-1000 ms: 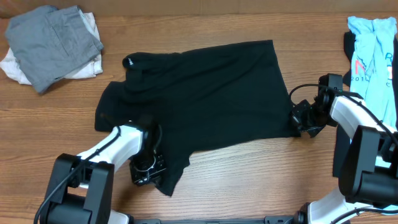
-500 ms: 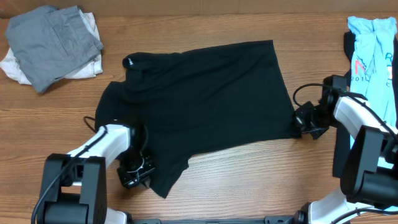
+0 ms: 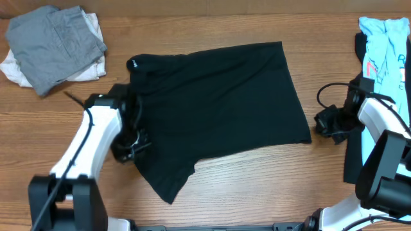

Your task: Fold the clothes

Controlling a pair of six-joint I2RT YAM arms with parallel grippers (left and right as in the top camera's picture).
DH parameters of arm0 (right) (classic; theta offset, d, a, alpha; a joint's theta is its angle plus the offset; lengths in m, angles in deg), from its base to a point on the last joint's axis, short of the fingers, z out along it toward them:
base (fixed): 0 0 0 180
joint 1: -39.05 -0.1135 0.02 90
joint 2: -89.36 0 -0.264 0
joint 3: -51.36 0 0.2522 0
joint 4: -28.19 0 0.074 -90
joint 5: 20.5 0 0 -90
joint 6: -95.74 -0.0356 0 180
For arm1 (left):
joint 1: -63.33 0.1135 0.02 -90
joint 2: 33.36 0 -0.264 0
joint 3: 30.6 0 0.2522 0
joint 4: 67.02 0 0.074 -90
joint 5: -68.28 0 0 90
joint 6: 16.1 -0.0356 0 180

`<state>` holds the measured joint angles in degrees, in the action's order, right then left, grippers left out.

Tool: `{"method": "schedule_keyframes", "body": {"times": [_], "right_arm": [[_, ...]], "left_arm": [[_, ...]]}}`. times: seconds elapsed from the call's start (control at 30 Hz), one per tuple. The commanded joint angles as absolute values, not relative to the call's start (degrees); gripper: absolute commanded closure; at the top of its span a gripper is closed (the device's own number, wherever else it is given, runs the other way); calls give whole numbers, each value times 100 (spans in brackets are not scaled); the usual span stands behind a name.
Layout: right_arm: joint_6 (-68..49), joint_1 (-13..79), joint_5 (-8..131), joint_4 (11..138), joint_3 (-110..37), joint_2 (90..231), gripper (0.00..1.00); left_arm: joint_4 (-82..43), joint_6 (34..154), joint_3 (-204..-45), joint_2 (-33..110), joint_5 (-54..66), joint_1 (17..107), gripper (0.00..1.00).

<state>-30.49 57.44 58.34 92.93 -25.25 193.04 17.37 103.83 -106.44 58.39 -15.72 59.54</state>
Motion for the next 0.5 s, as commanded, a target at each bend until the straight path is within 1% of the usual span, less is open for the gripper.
{"method": "schedule_keyframes", "body": {"times": [0.0,0.13,0.27,0.37,0.47], "right_arm": [[-2984,5694,5779,9265,-2757,19317,96],[-2984,5600,5784,9212,-2757,19317,96],[-2986,5495,5784,9151,-2757,19317,96],[-2984,5443,5784,9136,-2757,19317,96],[-2984,5425,5784,9131,-2757,19317,96]], "left_arm": [[1510,10023,-10985,5310,-1234,4878,96],[1104,10149,-10961,5496,-844,3679,96],[892,10182,-10961,5944,-838,2966,96],[839,10178,-10961,6313,-864,2761,96],[841,10154,-10961,6667,-1011,2752,96]]}}
